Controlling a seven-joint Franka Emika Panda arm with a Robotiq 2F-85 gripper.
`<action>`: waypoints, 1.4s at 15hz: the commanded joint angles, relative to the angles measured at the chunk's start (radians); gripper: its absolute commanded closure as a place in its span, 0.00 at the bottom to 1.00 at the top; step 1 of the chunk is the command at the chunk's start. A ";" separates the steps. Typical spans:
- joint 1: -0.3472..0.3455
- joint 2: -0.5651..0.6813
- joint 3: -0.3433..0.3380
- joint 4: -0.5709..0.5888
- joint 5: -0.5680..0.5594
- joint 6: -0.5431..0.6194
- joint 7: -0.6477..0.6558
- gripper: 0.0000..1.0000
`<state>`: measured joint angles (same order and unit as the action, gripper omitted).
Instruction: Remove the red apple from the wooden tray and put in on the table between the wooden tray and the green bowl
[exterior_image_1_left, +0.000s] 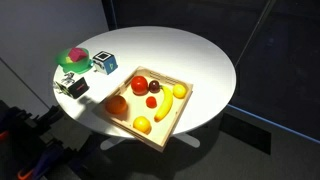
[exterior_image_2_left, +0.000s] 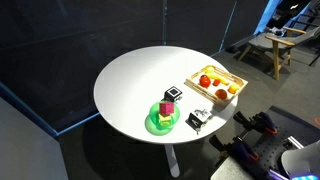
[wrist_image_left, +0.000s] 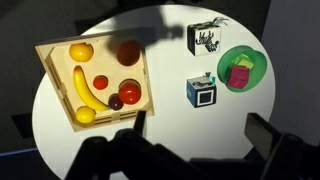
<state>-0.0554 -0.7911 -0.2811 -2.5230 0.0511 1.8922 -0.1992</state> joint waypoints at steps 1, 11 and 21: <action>-0.021 0.005 0.015 0.003 0.014 -0.003 -0.013 0.00; -0.028 0.066 0.030 0.025 0.002 0.017 0.013 0.00; -0.082 0.280 0.070 0.054 -0.052 0.098 0.065 0.00</action>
<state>-0.1043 -0.5882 -0.2352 -2.5075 0.0280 1.9850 -0.1702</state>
